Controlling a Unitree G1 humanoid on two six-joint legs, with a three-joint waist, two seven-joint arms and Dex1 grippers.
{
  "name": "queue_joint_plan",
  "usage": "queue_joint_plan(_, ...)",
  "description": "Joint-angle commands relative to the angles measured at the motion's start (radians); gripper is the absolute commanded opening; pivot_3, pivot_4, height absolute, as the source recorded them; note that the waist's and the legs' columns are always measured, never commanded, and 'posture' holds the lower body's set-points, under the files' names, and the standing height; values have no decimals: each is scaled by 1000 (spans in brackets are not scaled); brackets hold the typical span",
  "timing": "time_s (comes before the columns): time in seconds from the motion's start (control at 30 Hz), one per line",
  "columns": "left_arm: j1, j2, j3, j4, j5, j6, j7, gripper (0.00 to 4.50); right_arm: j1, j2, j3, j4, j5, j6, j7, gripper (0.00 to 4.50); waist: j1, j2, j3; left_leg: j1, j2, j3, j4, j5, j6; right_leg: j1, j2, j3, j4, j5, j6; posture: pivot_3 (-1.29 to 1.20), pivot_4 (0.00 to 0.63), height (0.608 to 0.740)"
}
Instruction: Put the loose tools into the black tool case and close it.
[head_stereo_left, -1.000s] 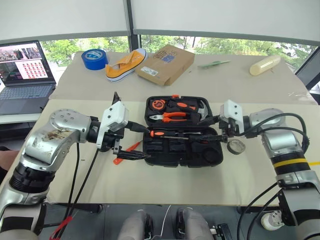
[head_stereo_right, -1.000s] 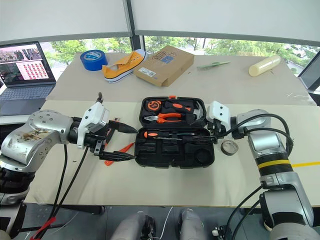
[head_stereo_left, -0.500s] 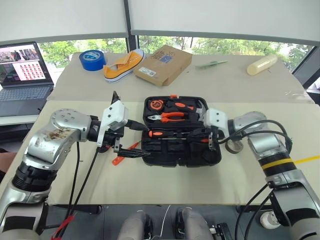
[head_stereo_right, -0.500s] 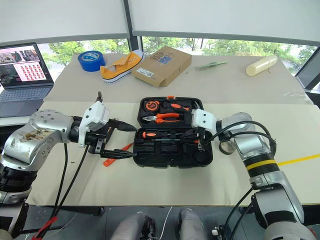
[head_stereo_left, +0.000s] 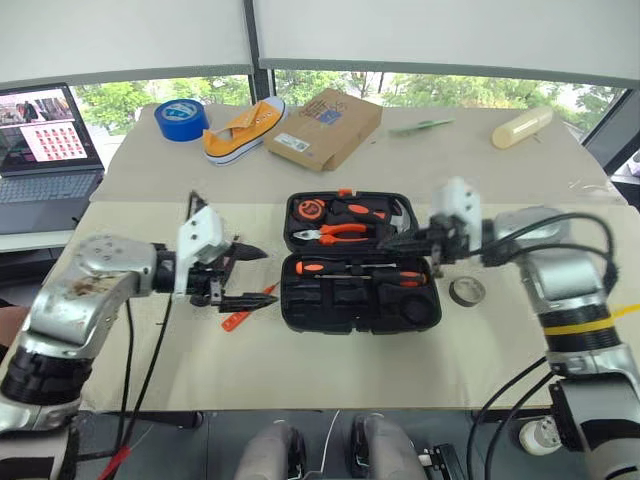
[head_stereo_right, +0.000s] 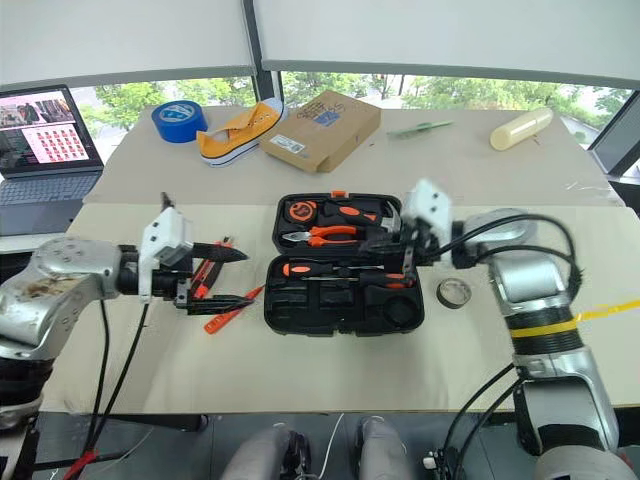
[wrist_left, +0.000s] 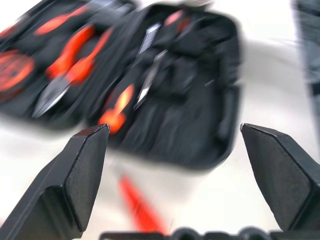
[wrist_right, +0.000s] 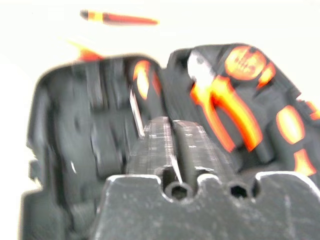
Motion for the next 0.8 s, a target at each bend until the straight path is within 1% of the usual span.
queue_joint_plan(0.03,239,29,254,-68,43,36,72,4500,39,-61,-97,-135,151,111,37,2160,1,0,0,0,0,0,-1,0,0,0,0,-1,-1,0,0,0,150,731)
queue_joint_plan(0.17,463,10,412,-73,103,49,139,4500,98,-90,-135,-227,233,173,17,3580,2,0,0,3,0,0,-5,0,-1,1,-3,-1,-3,0,0,0,150,731)
queue_joint_plan(0.2,500,4,436,-71,108,51,145,4500,108,-93,-141,-246,251,186,7,3898,4,0,0,3,-1,0,-6,0,-1,0,-4,-1,-2,0,0,0,150,731)
queue_joint_plan(0.23,525,1,449,-72,110,48,150,4500,116,-94,-146,-261,267,197,-3,4341,6,0,0,3,-1,1,-6,-2,-3,0,-5,-1,-2,0,0,0,150,731)
queue_joint_plan(0.27,536,2,450,-83,109,59,161,4500,127,-95,-151,-277,279,206,-15,4479,12,0,0,3,-2,1,-7,-4,-7,0,-6,-1,-2,0,0,0,150,731)
queue_joint_plan(0.37,518,11,432,-121,85,100,186,4500,150,-98,-158,-308,302,220,-43,4479,27,0,0,3,-2,1,-6,-5,-8,0,-8,-2,-1,0,-1,0,150,731)
queue_joint_plan(0.53,249,59,306,-181,-17,276,249,4500,178,-101,-176,-345,325,234,-100,4479,43,-2,0,1,-3,0,-5,-5,-9,0,-9,-3,0,1,-2,0,150,731)
queue_joint_plan(0.57,182,75,264,-194,-45,320,249,4500,184,-101,-181,-352,329,234,-113,4479,43,-2,0,1,-3,0,-5,-5,-9,0,-9,-3,1,1,-1,0,150,731)
queue_joint_plan(0.63,52,119,135,-212,-65,389,242,4500,202,-99,-186,-369,334,230,-137,4479,39,-2,0,1,-3,1,-5,-5,-8,0,-8,-3,1,1,-1,0,150,731)
queue_joint_plan(0.73,-81,169,-62,-234,-60,413,195,4500,226,-87,-185,-398,320,209,-179,4479,29,-3,0,3,-3,3,-7,-2,-5,1,-4,-3,0,1,-1,0,150,731)
queue_joint_plan(0.77,-126,175,-130,-233,-48,422,186,4500,232,-83,-183,-406,319,208,-191,4479,25,-3,0,4,-3,4,-7,0,-2,1,3,-3,0,1,-1,0,150,731)
queue_joint_plan(0.8,-169,173,-186,-223,-36,437,187,4500,237,-81,-181,-413,320,207,-200,4479,22,-3,0,5,-3,5,-9,0,-2,1,3,-3,0,0,-1,0,150,731)
